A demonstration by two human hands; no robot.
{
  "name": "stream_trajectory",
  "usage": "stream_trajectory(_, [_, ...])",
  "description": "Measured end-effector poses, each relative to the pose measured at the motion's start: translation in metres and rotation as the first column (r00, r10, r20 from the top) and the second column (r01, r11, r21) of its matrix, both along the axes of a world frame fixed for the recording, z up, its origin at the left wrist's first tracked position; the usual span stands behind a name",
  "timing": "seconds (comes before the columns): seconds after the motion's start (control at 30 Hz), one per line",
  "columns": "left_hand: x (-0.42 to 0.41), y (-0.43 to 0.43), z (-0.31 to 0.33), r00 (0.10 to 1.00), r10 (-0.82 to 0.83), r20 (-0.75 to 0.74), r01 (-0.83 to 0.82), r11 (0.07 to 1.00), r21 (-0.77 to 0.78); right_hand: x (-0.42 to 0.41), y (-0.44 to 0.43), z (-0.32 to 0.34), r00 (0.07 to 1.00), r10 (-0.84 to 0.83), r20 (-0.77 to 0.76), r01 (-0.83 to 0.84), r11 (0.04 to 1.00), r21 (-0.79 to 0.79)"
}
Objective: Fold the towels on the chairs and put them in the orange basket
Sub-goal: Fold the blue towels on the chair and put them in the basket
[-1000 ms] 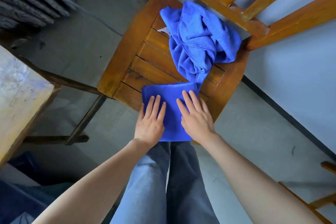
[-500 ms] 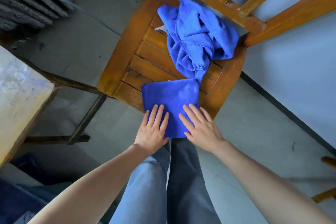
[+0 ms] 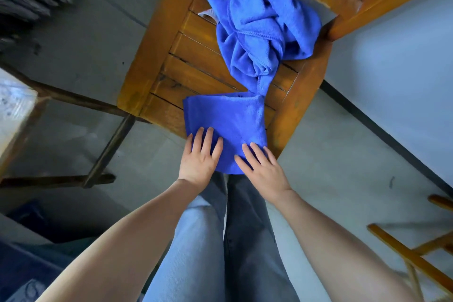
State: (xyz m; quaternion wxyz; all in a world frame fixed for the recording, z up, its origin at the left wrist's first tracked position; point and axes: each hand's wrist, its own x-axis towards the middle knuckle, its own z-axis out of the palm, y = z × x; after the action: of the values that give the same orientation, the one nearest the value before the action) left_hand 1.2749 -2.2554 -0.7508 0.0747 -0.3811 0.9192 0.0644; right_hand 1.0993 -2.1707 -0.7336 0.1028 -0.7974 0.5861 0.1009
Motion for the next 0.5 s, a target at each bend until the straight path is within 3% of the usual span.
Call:
stream_trajectory(0.2, [0.000, -0.010, 0.001, 0.990, -0.079, -0.120, 0.073, 0.996, -0.049, 0.010, 0.005, -0.001, 0.999, -0.010, -0.046, 0.007, 0.999, -0.053])
stream_trajectory(0.33, [0.013, 0.010, -0.006, 0.994, -0.113, 0.005, 0.112, 0.988, -0.106, 0.016, 0.008, -0.011, 0.998, -0.060, -0.030, 0.053, 0.979, -0.196])
stream_trajectory(0.5, [0.008, 0.024, -0.017, 1.000, -0.014, 0.028, 0.017, 0.993, -0.117, 0.020, 0.000, -0.023, 0.994, -0.109, 0.022, 0.110, 0.935, -0.337])
